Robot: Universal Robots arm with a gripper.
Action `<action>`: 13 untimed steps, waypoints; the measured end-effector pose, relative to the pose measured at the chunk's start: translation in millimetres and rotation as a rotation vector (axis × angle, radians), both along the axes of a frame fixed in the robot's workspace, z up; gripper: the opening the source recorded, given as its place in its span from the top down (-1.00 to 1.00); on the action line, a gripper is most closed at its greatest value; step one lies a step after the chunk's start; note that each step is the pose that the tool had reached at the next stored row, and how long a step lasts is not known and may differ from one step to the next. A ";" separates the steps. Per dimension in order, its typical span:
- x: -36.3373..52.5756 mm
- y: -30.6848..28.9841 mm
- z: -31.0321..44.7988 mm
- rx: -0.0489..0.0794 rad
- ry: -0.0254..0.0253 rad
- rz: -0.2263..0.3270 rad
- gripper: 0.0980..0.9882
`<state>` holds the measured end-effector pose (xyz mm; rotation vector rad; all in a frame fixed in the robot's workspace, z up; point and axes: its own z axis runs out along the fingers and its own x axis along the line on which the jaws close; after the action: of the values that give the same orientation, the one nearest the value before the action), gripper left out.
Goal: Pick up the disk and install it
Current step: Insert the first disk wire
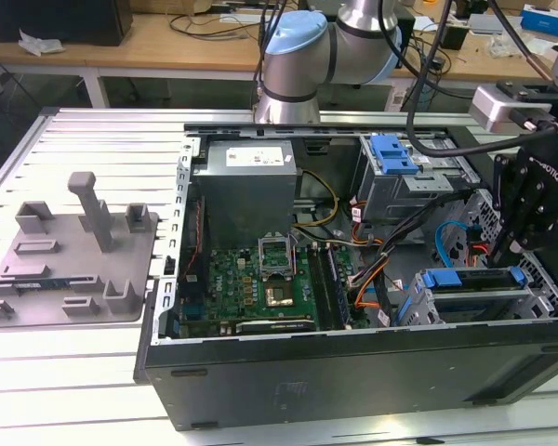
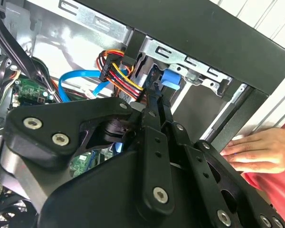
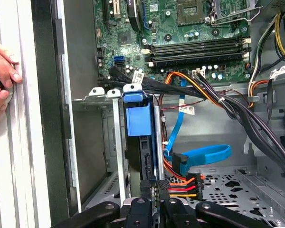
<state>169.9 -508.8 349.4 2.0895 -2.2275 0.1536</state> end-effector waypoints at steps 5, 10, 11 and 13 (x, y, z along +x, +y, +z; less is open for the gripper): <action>0.1 -0.9 -0.1 0.001 0.0010 -0.002 0.85; 0.1 -5.5 -0.1 0.039 0.0010 -0.004 0.85; 0.1 -5.5 -0.2 0.039 0.0010 -0.004 0.85; 0.1 -5.5 -0.2 0.039 0.0010 -0.004 0.85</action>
<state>170.0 -514.3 349.2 2.1041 -2.2519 0.1095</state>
